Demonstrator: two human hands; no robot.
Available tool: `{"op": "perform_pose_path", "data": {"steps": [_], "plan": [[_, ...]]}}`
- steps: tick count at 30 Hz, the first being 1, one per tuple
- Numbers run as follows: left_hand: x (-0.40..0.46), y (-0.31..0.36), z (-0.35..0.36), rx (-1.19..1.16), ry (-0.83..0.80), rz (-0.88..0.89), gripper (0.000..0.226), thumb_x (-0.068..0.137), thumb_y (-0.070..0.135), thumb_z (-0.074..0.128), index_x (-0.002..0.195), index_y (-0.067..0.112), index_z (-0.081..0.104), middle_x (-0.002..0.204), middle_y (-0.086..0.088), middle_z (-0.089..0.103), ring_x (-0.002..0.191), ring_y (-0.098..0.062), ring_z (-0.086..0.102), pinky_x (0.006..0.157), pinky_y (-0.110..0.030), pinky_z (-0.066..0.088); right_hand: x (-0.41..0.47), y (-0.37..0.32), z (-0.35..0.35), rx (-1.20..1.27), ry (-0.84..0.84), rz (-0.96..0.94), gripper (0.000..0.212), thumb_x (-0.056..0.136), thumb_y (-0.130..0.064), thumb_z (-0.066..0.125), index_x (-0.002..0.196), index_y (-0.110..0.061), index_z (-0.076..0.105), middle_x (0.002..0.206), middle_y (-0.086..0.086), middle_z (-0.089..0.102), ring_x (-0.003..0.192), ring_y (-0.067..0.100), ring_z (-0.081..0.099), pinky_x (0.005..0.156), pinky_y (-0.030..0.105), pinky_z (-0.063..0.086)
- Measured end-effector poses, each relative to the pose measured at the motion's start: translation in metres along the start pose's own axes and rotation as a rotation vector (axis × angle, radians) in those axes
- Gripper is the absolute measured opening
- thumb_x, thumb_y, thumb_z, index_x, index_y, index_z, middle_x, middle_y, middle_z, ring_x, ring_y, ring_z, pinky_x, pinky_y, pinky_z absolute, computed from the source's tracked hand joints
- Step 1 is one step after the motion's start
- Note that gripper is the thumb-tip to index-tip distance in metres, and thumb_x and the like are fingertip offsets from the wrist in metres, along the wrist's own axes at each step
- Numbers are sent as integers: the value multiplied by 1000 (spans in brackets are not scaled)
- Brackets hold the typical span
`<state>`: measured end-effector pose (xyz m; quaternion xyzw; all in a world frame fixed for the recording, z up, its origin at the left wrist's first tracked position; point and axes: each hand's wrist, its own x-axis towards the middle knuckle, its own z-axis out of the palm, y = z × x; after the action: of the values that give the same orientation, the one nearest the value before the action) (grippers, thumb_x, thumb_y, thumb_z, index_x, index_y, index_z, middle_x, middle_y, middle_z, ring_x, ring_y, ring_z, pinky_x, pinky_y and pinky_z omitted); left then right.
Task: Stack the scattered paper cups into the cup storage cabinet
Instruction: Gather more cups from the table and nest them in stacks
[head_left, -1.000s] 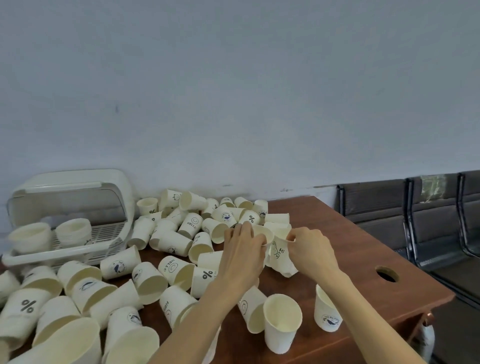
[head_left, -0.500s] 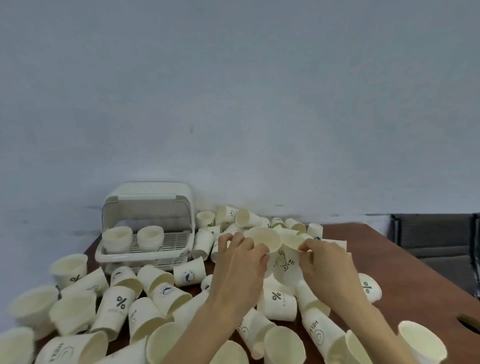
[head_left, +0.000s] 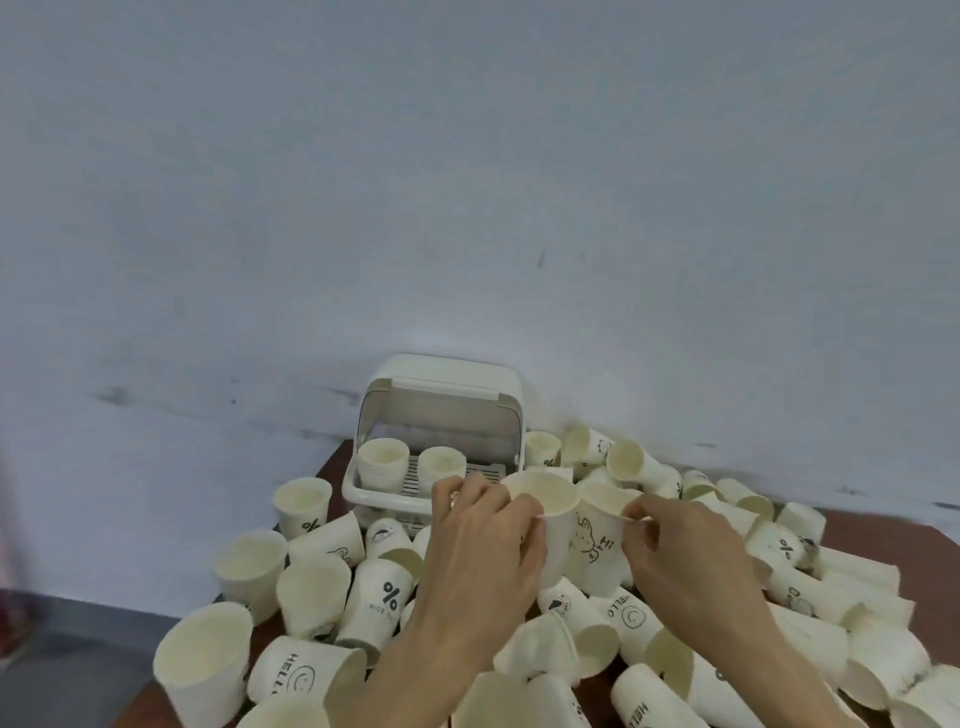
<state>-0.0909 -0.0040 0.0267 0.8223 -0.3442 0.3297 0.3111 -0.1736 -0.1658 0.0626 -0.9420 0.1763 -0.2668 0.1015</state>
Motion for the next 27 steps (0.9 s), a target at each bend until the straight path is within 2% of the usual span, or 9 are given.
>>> {"op": "perform_pose_path", "data": {"steps": [4,8,11,14,18,23,27], "plan": [[7,-23,3,42,-13,-48,19,87,34,50,78,26,65,66,13,54,76,-13,48,86,-33,30,18,-12,17,-4,-32,-8,22,89,-22,47,98,-24,67,71,-8,66,79,15,59,66,32,46],[14,-42,7,63,5,-64,12,84,30,56,78,26,66,65,13,56,73,-12,51,84,-31,30,37,-22,35,14,-39,-28,23,88,-22,49,100,-23,69,77,-6,69,80,18,61,74,34,49],[19,-59,10,78,17,-84,9,82,28,58,78,26,66,66,13,58,71,-12,54,80,-30,29,53,-32,46,16,-45,-50,25,88,-20,50,103,-21,69,84,-4,71,85,19,62,71,32,48],[24,-77,14,100,24,-132,7,82,25,60,78,25,66,66,11,59,69,-14,55,76,-30,28,69,-42,60,30,-78,-60,24,88,-20,48,100,-21,69,82,-2,70,81,19,62,68,33,50],[32,-103,17,170,-4,-224,10,86,23,59,81,23,67,69,9,61,72,-16,57,77,-31,29,93,-53,87,49,-60,-107,24,89,-19,48,100,-20,69,84,-1,71,76,20,63,63,33,50],[51,-133,19,280,-19,-321,23,94,25,46,91,22,69,83,6,66,81,-16,57,82,-32,32,128,-69,124,94,-38,-149,26,91,-19,46,102,-17,69,84,1,71,79,24,64,69,38,52],[66,-156,27,337,48,-358,20,93,20,51,87,19,70,77,1,66,75,-20,56,78,-33,32,145,-82,146,98,13,-193,28,96,-21,43,112,-19,66,94,3,71,87,25,64,69,37,49]]}}
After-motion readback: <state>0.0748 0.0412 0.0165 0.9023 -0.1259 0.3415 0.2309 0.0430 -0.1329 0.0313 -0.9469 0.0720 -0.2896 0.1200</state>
